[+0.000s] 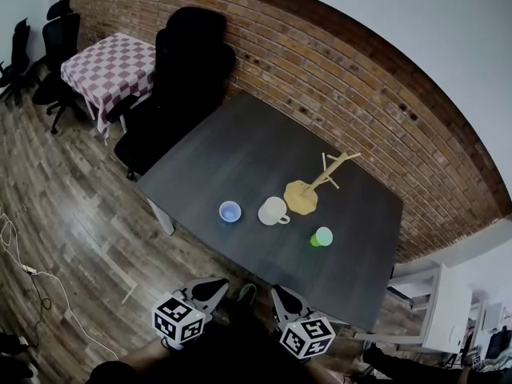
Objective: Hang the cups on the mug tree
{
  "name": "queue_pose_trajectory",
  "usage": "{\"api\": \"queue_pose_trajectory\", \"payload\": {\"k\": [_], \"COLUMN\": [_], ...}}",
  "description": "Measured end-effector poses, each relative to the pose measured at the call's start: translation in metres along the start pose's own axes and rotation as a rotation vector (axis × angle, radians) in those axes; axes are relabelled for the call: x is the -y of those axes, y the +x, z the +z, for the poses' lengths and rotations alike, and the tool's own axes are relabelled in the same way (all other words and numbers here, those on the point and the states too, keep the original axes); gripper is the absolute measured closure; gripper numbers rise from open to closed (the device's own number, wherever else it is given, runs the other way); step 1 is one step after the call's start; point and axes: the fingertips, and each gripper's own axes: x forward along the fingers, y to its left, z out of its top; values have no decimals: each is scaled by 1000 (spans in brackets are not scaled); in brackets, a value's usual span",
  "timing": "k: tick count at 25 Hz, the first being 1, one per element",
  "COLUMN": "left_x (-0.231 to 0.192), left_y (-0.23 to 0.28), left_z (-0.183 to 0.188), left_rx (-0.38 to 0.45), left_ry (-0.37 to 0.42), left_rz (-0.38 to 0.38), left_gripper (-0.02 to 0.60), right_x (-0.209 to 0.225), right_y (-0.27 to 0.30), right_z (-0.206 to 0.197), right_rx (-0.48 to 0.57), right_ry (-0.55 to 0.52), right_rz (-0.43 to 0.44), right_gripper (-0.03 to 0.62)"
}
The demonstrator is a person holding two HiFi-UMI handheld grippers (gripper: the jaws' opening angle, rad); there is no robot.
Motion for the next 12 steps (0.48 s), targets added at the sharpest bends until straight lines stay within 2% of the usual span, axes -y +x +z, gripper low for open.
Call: {"api": "queue_pose_trajectory", "payload": {"k": [6,10,12], "left_x": [-3,-3,-9], "left_y": [53,95,118], "left_z": [11,28,34], "left_rx": [-39,-50,-66], "left_ry": [-9,3,8], "left_rz": [13,22,32], "left_gripper": [558,558,558], "right_x": [65,125,155], "right_y": [23,48,70], "right_z": [18,28,34], "right_rx": [9,-14,-46], "right_ry": [12,-112,-173], "right_rz": [-24,-91,-92], "right_gripper": [557,556,556]}}
